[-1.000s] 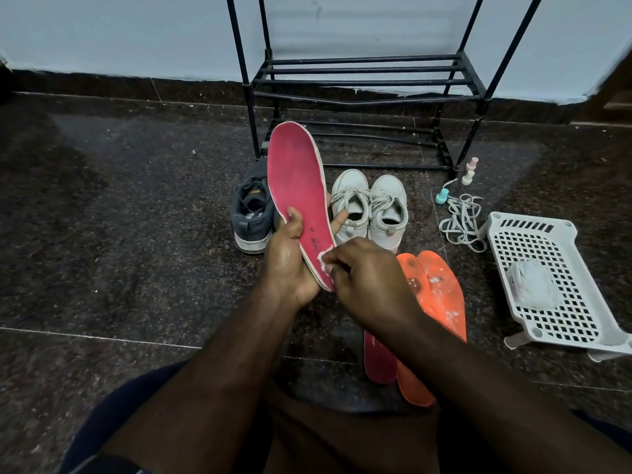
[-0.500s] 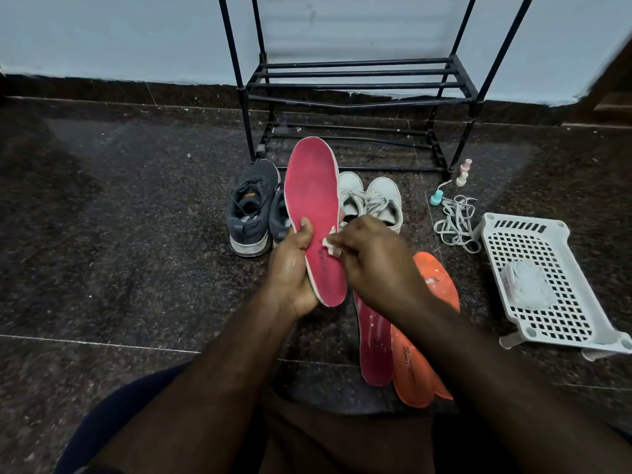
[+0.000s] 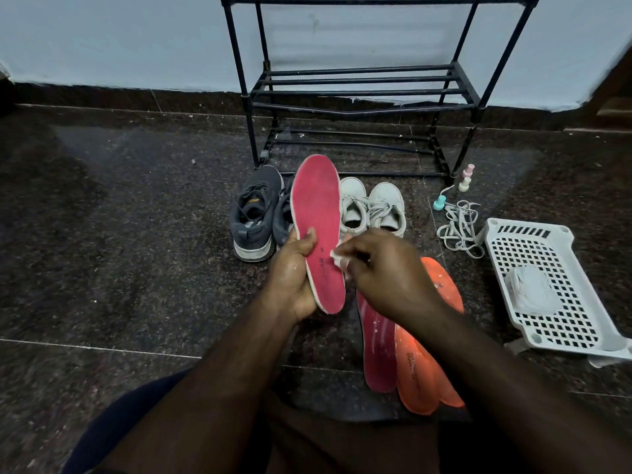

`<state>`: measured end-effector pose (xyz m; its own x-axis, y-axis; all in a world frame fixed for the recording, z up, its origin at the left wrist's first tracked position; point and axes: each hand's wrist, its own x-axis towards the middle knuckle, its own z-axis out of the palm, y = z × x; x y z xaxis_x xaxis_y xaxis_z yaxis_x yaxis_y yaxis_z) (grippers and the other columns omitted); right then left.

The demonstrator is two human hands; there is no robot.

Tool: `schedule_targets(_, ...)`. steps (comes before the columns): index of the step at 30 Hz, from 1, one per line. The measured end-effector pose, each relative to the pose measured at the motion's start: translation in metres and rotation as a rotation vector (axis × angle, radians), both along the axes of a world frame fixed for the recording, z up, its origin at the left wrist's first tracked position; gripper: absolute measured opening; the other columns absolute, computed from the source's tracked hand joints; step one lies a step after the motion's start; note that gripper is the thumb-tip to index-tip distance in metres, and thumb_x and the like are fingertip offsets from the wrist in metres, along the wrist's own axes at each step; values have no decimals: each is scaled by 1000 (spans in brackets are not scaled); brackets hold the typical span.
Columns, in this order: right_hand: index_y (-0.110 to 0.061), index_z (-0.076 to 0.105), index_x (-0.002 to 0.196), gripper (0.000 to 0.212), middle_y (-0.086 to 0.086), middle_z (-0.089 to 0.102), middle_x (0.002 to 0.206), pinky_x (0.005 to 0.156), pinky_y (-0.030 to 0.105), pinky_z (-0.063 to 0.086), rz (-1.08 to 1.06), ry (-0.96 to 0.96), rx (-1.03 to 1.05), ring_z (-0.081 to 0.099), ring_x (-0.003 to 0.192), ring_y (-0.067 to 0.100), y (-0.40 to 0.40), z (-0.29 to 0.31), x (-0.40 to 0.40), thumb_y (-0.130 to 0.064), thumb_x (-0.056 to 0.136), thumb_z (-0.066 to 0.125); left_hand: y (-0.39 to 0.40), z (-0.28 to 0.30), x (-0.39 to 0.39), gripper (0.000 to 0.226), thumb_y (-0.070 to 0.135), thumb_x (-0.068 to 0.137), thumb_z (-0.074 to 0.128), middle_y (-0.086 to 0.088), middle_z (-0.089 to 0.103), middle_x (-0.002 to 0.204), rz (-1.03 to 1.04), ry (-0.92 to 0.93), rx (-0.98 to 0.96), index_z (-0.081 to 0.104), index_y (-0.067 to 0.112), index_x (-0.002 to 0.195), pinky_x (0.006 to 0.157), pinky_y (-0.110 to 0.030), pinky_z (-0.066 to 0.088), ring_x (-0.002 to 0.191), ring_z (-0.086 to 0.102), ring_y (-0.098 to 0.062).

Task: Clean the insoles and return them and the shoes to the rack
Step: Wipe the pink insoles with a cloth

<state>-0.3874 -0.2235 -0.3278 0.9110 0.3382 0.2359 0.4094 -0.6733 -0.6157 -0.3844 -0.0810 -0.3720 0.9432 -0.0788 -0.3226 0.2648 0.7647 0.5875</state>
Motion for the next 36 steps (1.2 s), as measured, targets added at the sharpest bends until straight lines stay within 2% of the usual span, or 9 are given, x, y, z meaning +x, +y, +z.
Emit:
schedule_targets(3, -11, 75, 98, 21, 2, 65, 93, 78, 5, 38, -44, -158, 54, 60, 87, 10, -1, -5, 11, 0, 82, 67, -6, 0, -3, 30, 12, 104, 41, -15, 68, 94, -45, 43, 19, 58, 9, 128, 71, -41, 58, 79, 67, -25)
schedule_targets(8, -7, 74, 94, 18, 9, 62, 84, 72, 33, 51, 19, -263, -89, 61, 78, 28, 2, -20, 15, -4, 81, 62, -13, 4, -9, 44, 5, 101, 38, -11, 65, 83, -141, 50, 21, 79, 10, 85, 78, -35, 49, 76, 60, -22)
schedule_targets(13, -7, 74, 96, 16, 9, 63, 87, 77, 32, 51, -153, -300, -63, 63, 82, 26, -15, -16, 36, -3, 84, 66, -11, 1, -8, 45, -4, 95, 38, -13, 70, 112, -208, -10, 78, 60, 14, 130, 95, -60, 51, 97, 69, -27)
schedule_targets(16, -9, 74, 99, 16, 5, 63, 91, 80, 22, 43, -128, -272, -25, 62, 88, 20, -16, -13, 32, -5, 85, 66, -11, 3, -5, 47, -8, 88, 38, -13, 70, 103, -218, -62, 47, 59, 10, 125, 94, -57, 53, 89, 70, -25)
schedule_targets(19, -8, 75, 97, 17, 7, 63, 89, 77, 17, 40, -22, -267, -11, 61, 85, 20, -9, -16, 24, -2, 82, 68, -10, 5, -4, 38, -11, 83, 46, -12, 65, 84, -200, -76, 143, 62, 9, 111, 65, -37, 59, 69, 64, -21)
schedule_targets(23, -6, 75, 91, 13, 10, 65, 86, 74, 32, 50, 77, -326, -92, 63, 80, 28, -4, -19, 20, -4, 80, 67, -12, 5, -6, 41, -19, 83, 40, -11, 63, 74, -220, -49, 251, 62, 8, 106, 57, -31, 56, 60, 63, -20)
schedule_targets(29, -11, 69, 108, 23, 6, 65, 95, 82, 27, 45, -132, -316, -42, 59, 90, 22, -20, -10, 38, -6, 86, 64, -12, 2, -7, 57, -21, 83, 40, -22, 63, 111, -248, 1, 152, 56, 8, 128, 87, -63, 54, 94, 68, -36)
schedule_targets(32, -11, 69, 114, 27, 3, 59, 97, 81, 15, 39, -166, -278, 77, 56, 92, 14, -20, 0, 36, -7, 87, 66, -11, 0, -5, 68, -21, 77, 45, -23, 61, 121, -255, -24, 92, 55, 12, 134, 88, -63, 53, 103, 65, -37)
schedule_targets(36, -8, 71, 94, 10, 5, 59, 97, 79, 32, 51, -85, -314, 41, 61, 91, 20, -12, -6, 28, -8, 84, 69, -13, 2, -9, 61, -22, 79, 40, -22, 64, 107, -333, -69, 144, 53, 7, 130, 81, -58, 58, 88, 67, -35)
